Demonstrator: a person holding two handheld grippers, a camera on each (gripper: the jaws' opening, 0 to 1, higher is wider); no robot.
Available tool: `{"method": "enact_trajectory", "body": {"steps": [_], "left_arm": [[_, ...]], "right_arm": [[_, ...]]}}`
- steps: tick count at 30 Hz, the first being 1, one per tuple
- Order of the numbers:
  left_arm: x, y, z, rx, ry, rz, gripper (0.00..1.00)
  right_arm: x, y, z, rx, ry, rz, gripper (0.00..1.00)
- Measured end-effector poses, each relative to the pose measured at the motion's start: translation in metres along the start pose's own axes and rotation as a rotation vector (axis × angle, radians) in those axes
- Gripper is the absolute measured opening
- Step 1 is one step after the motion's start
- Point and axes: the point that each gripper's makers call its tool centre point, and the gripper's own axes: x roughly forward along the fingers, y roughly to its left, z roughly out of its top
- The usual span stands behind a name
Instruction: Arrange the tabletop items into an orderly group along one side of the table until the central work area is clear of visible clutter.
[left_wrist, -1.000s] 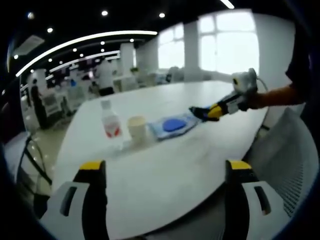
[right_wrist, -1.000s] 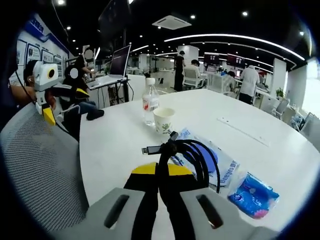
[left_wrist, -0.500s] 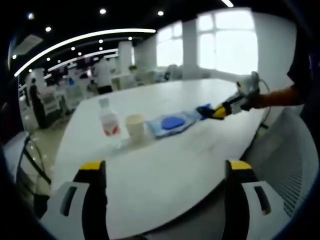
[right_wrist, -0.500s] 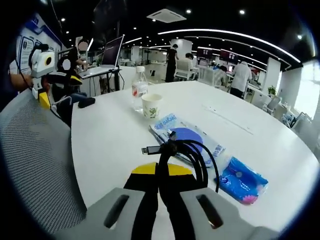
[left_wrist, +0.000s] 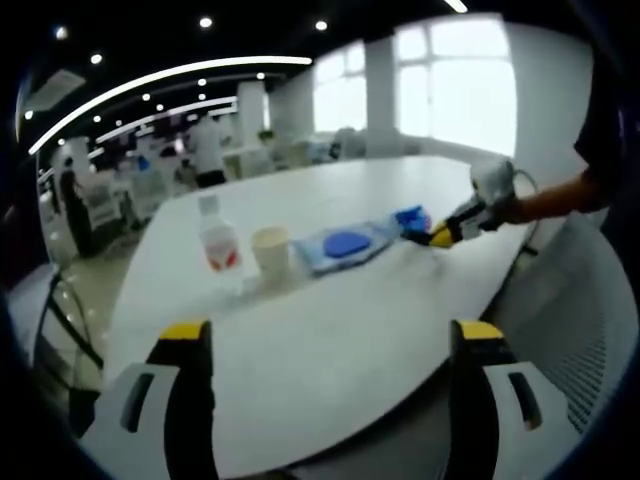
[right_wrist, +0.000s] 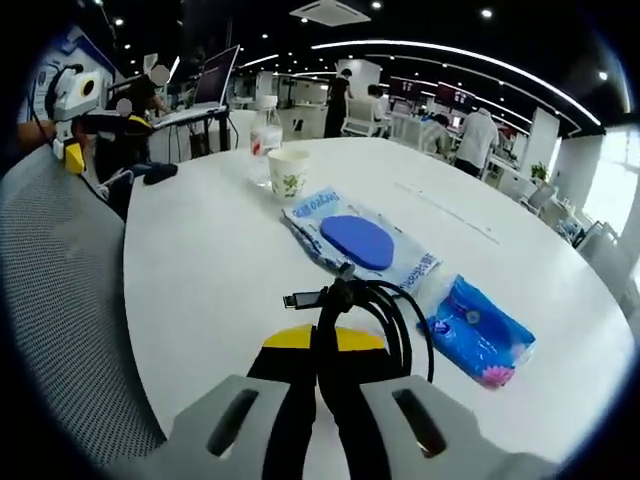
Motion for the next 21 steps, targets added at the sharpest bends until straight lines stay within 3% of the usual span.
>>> {"method": "enact_trajectory", "body": {"steps": [21], "left_arm": [[0.0,-0.001,-0.003,0.0,0.006,0.0,0.95]], "right_arm": [[0.028,0.014,-0.028,-0.09,0.069,0.049,0.04]]}}
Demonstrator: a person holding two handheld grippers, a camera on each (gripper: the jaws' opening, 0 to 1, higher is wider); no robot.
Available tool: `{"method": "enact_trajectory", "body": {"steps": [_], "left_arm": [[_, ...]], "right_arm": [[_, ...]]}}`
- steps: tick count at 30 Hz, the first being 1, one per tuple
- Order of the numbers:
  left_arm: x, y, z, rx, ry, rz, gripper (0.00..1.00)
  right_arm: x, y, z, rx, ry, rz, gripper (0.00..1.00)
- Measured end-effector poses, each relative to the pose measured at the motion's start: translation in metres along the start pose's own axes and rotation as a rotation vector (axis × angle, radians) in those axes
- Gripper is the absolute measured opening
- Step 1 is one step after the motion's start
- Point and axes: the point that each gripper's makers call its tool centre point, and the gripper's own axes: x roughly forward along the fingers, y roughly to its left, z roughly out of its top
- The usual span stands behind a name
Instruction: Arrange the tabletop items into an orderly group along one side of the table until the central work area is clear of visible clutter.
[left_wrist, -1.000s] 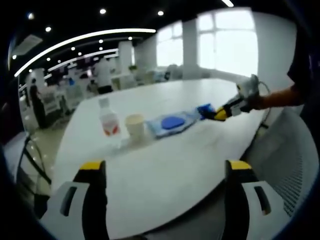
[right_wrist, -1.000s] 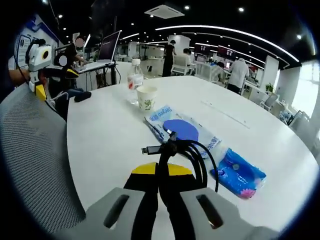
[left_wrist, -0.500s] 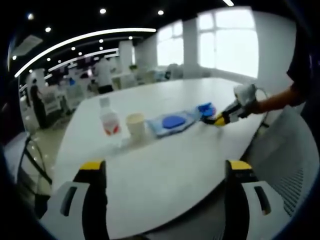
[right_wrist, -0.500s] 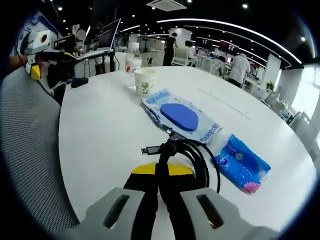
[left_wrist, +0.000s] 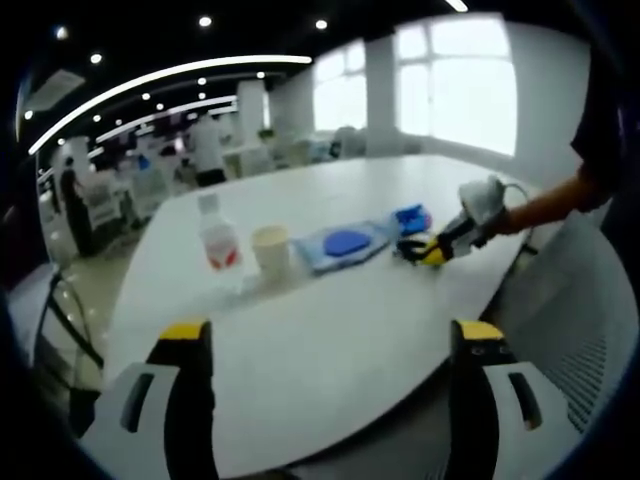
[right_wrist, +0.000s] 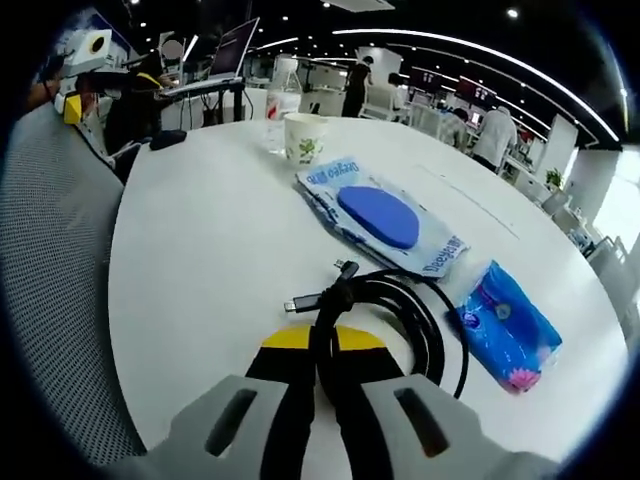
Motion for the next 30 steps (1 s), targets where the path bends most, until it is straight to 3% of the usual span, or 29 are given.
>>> {"method": "enact_trajectory", "body": {"steps": [30], "left_arm": [[0.0013,0.0009,-0.0009,0.0,0.004,0.005,0.95]], "right_arm": [[0.0002,0.0044,-0.0085,0.073,0.012,0.018,0.06]]}}
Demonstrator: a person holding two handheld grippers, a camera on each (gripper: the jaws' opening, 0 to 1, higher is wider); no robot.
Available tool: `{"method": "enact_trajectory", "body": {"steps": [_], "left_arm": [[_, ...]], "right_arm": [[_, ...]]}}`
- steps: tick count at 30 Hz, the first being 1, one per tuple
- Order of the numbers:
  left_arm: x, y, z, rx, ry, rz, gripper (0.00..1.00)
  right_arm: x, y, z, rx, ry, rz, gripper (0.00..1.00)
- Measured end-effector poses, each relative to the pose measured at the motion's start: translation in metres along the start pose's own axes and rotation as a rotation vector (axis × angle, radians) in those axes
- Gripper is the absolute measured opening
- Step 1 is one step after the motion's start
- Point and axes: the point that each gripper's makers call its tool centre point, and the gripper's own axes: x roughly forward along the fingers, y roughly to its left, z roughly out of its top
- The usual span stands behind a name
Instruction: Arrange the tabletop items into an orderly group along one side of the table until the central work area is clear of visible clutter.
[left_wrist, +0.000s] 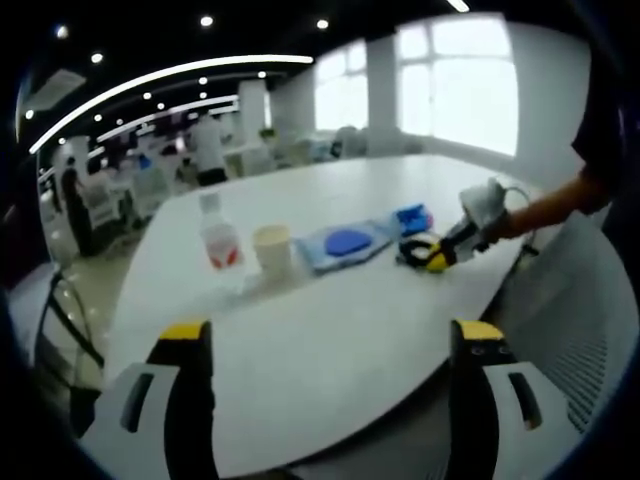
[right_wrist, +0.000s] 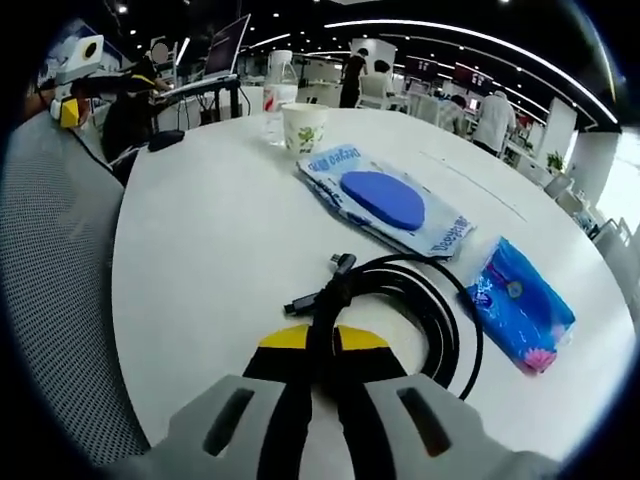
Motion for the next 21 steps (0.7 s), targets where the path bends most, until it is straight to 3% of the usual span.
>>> {"method": "enact_trajectory", "body": {"steps": [21], "left_arm": [[-0.0009,0.0013,0.0009,-0.009,-0.009,0.006,0.95]], "right_arm": [[-0.0003,-0.0005,0.0016,-0.03,-0.001,-0.008,0.06]]}}
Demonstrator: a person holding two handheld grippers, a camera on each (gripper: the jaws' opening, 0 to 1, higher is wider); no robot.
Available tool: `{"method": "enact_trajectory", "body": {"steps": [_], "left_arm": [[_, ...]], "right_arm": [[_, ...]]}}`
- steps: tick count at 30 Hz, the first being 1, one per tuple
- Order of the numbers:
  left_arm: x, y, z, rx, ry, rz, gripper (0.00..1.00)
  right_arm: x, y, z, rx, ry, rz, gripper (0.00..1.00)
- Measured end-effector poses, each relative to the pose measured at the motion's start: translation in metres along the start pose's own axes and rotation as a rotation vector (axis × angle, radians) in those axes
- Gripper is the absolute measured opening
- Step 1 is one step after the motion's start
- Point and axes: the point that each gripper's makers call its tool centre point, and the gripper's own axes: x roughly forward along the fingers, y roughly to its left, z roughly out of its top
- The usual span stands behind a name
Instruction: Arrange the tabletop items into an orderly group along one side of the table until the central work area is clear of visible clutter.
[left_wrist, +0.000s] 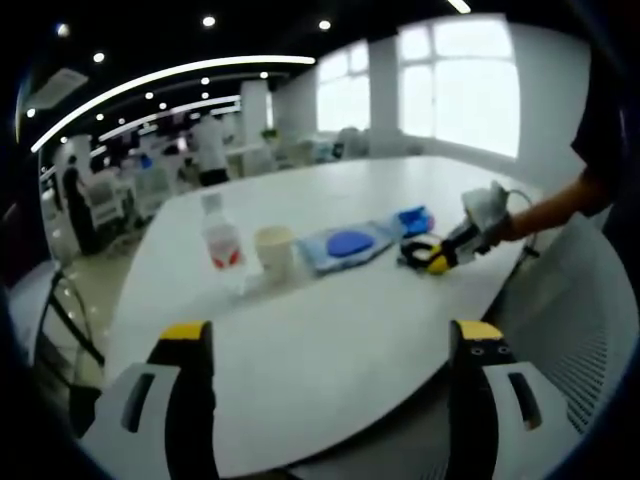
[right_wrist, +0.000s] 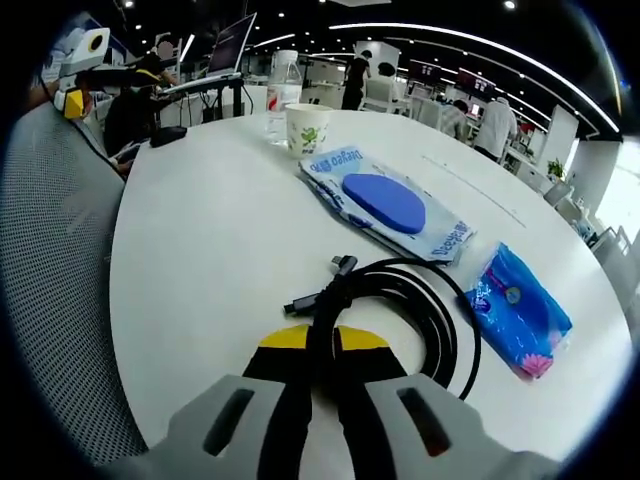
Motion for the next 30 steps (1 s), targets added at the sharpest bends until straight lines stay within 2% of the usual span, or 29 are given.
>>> {"method": "enact_trajectory", "body": {"steps": [20,24,27,30], "left_arm": [[0.0,0.001,0.002,-0.005,-0.005,0.007,0.94],[0.0,0.001,0.002,-0.006,-0.007,0.009,0.94],[0.0,0.001,0.002,-0.005,-0.005,0.008,0.94],[0.001,0.001,0.002,-0.004,-0.005,0.007,0.94]], "right_arm": [[0.002,0.001,0.001,-0.01,0.013,0.015,0.09],[0.002,0.0,0.003,-0.006,0.008,0.015,0.14],[0.0,-0.001,0.007,0.013,-0.004,0.012,0.15],[-0.004,-0.002,0.011,0.035,-0.012,0.008,0.21]]}}
